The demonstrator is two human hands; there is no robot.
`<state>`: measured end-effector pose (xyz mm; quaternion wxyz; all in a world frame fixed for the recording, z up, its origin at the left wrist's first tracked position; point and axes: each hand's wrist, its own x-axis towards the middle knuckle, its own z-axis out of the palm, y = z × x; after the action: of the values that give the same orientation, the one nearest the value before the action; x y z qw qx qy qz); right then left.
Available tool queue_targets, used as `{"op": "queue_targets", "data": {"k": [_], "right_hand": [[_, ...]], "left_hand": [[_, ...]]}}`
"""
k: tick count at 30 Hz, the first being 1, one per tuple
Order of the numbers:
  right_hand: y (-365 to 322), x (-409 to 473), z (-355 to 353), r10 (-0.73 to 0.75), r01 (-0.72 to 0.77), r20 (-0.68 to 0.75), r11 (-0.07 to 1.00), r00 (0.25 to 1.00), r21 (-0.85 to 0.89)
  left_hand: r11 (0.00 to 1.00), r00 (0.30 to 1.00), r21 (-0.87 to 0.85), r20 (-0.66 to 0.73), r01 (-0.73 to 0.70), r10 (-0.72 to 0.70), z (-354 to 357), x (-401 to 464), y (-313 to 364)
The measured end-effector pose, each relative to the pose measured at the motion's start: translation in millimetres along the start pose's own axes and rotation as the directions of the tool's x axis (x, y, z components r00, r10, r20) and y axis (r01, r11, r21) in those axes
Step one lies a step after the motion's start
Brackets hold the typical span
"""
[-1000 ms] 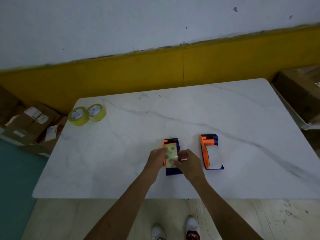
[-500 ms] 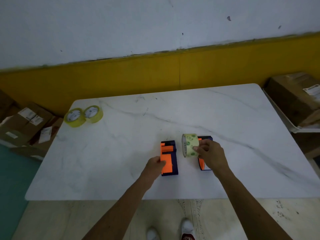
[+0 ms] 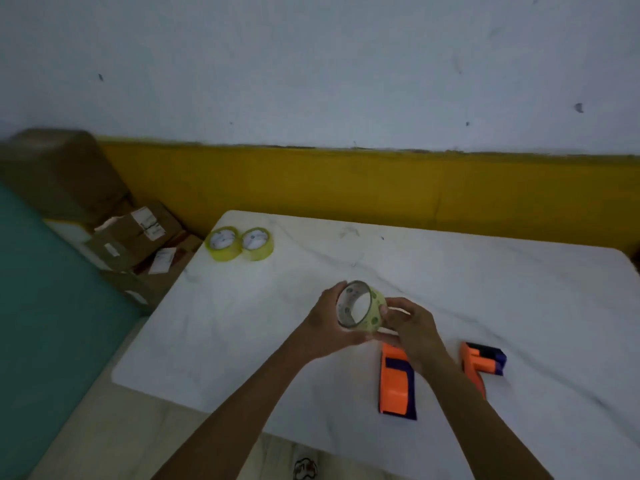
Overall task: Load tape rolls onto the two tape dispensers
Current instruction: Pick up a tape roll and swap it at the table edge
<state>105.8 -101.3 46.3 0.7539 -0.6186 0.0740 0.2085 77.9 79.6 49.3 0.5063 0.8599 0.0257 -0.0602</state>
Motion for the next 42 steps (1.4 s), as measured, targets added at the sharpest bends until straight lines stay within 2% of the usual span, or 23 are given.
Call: {"op": "queue_targets", "data": {"k": [3, 6, 10, 13, 15, 17, 19, 20, 21, 22, 23, 24, 25, 26, 29, 30, 36, 37, 39, 41, 42], "right_hand": [[5.7, 35.9, 40.5, 0.042, -0.042, 0.050, 0.999, 0.998, 0.007], [12.0, 78.7, 80.6, 0.103, -0.102, 0.033, 0.994, 0.994, -0.041], [17.0, 132.8, 121.0, 0.095, -0.103, -0.052, 0.977, 0.994, -0.186], [22.9, 163.4, 142.7, 0.096, -0.120, -0.116, 0.968, 0.989, -0.220], [28.8, 177.9, 153.8, 0.110, -0.141, -0.143, 0.964, 0.983, -0.223], [32.6, 187.4, 157.6, 0.150, -0.187, -0.160, 0.952, 0.976, -0.243], [32.7, 190.3, 154.5, 0.194, -0.233, -0.179, 0.943, 0.965, -0.236], [32.4, 190.6, 151.0, 0.204, -0.245, -0.186, 0.939, 0.961, -0.240], [32.4, 191.4, 146.7, 0.205, -0.250, -0.193, 0.935, 0.960, -0.253], [30.9, 192.0, 143.3, 0.201, -0.250, -0.199, 0.932, 0.959, -0.263], [29.0, 192.6, 141.5, 0.194, -0.246, -0.206, 0.932, 0.959, -0.268], [27.4, 193.2, 141.4, 0.186, -0.240, -0.211, 0.933, 0.960, -0.268], [26.6, 193.6, 142.3, 0.181, -0.235, -0.214, 0.935, 0.960, -0.266], [25.4, 194.0, 145.1, 0.176, -0.230, -0.212, 0.936, 0.961, -0.266], [22.7, 191.4, 154.8, 0.165, -0.211, -0.181, 0.937, 0.970, -0.279], [21.6, 189.9, 157.1, 0.163, -0.206, -0.166, 0.936, 0.972, -0.287], [13.3, 172.1, 159.8, 0.156, -0.171, -0.072, 0.927, 0.985, -0.334], [10.9, 168.7, 160.0, 0.148, -0.161, -0.064, 0.926, 0.987, -0.343], [9.0, 161.1, 160.1, 0.118, -0.127, -0.049, 0.903, 0.992, -0.410], [5.5, 150.5, 160.1, 0.066, -0.065, -0.019, 0.829, 0.998, -0.556], [2.2, 142.9, 160.9, 0.045, -0.037, -0.001, 0.814, 0.999, -0.580]], "left_hand": [[0.997, 0.989, 0.012, -0.125, 0.078, -0.076, -41.4, 23.3, -26.7], [0.982, 0.984, 0.141, -0.148, 0.123, -0.102, -88.2, 57.5, -60.6], [0.935, 0.980, 0.314, -0.163, 0.161, -0.114, -141.2, 123.8, -106.4], [0.853, 0.995, 0.512, -0.044, 0.099, -0.090, -153.1, 166.6, -134.9], [0.816, 0.997, 0.575, 0.021, 0.049, -0.075, -146.1, 186.6, -149.8], [0.827, 0.992, 0.561, 0.075, 0.044, -0.104, -138.1, 199.6, -161.7], [0.867, 0.974, 0.498, 0.187, 0.020, -0.130, -140.4, 208.5, -170.2], [0.884, 0.965, 0.468, 0.239, -0.014, -0.111, -147.4, 209.4, -171.8], [0.882, 0.971, 0.466, 0.233, -0.068, -0.048, -158.7, 208.5, -173.2], [0.850, 0.986, 0.510, 0.152, -0.133, 0.063, -172.6, 207.8, -176.7], [0.776, 0.981, 0.607, 0.034, -0.172, 0.190, -188.6, 207.7, -182.0], [0.683, 0.957, 0.713, -0.057, -0.161, 0.285, -205.6, 208.7, -191.5], [0.620, 0.944, 0.776, -0.107, -0.117, 0.312, -222.3, 208.1, -203.3], [0.561, 0.951, 0.823, -0.098, -0.089, 0.294, -235.8, 206.7, -215.4], [0.343, 0.987, 0.932, 0.074, -0.119, 0.142, -248.7, 200.8, -232.2], [0.318, 0.991, 0.943, 0.064, -0.100, 0.119, -247.4, 200.3, -230.8], [0.516, 0.995, 0.855, -0.083, 0.047, 0.047, -258.8, 197.4, -192.5], [0.607, 0.992, 0.789, -0.123, 0.094, 0.006, -261.1, 194.2, -180.7], [0.835, 0.974, 0.513, -0.196, 0.199, -0.111, -261.6, 180.4, -141.4], [0.942, 0.956, 0.221, -0.207, 0.251, -0.207, -251.0, 160.7, -104.8], [0.963, 0.947, 0.047, -0.203, 0.265, -0.250, -240.9, 147.2, -87.2]]}}
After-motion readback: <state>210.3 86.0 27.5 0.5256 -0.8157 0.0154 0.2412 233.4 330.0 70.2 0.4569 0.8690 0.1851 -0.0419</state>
